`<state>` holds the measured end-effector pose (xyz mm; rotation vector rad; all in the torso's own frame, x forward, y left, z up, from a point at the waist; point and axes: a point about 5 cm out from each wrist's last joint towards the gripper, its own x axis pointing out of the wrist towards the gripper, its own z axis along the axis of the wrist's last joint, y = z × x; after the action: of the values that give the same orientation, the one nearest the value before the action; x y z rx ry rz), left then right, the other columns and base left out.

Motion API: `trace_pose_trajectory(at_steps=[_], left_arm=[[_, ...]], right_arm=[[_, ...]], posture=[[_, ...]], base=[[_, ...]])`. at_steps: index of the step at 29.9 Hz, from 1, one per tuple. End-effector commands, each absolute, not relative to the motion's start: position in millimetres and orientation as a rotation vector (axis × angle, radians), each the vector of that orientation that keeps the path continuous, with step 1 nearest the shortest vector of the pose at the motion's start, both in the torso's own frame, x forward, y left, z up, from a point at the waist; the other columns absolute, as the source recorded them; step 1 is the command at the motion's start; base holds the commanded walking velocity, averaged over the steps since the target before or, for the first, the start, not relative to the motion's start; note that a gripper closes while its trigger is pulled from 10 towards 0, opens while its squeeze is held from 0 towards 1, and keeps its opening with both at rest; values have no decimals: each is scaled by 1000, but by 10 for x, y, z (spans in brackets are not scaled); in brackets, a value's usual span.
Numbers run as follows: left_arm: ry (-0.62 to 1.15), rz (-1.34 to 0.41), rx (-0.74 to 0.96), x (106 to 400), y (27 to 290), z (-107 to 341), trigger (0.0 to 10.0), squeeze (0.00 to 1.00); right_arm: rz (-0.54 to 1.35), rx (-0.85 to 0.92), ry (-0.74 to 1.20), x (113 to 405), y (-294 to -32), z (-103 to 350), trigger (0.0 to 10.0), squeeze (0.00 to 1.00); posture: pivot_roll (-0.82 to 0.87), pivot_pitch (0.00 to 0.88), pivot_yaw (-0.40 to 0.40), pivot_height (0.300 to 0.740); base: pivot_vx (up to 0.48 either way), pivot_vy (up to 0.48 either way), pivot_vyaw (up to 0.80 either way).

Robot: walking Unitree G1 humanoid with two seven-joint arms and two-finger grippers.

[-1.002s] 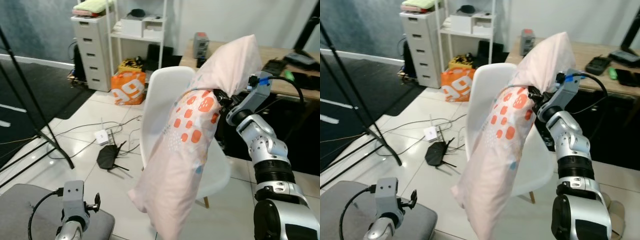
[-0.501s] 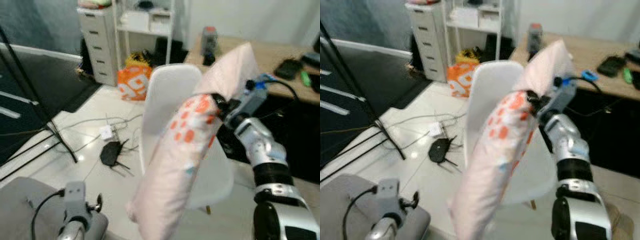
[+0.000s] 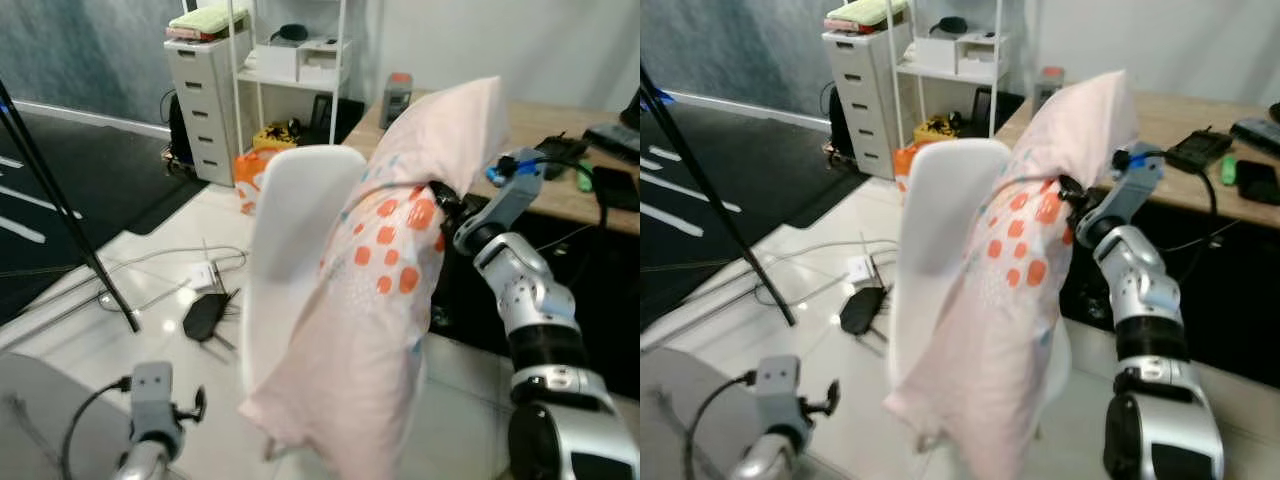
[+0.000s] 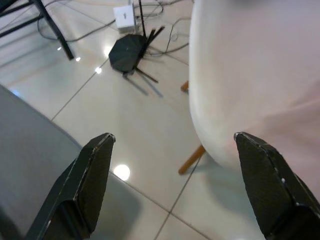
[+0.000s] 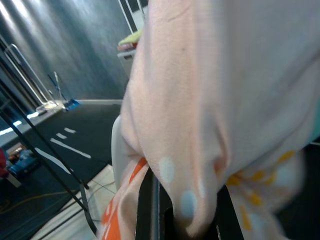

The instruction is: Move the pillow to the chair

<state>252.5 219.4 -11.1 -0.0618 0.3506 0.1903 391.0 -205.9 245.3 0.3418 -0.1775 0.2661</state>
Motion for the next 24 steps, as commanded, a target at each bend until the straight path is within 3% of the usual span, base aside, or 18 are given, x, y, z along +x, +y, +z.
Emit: trace_pose_trajectory(at_steps=[1,14,24], left_arm=[[367,195,-59,2483,2217,-143,10000,0],[367,188,-50,2461,2218,-151,10000,0],[366,178,-44,2469,2201,-147,10000,0]], right_arm=[[253,321,-282,3882,-2115,2639,10000,0],[242,304,-262,3882,-2086,2568,10000,0],[256,296,-271,3882,-2063,2590,10000,0]], posture=[[-160,85,-12,740],[-154,93,-8,740],[-155,93,-8,740]], base=[[0,-255,0],[0,0,0],[315,0,0]])
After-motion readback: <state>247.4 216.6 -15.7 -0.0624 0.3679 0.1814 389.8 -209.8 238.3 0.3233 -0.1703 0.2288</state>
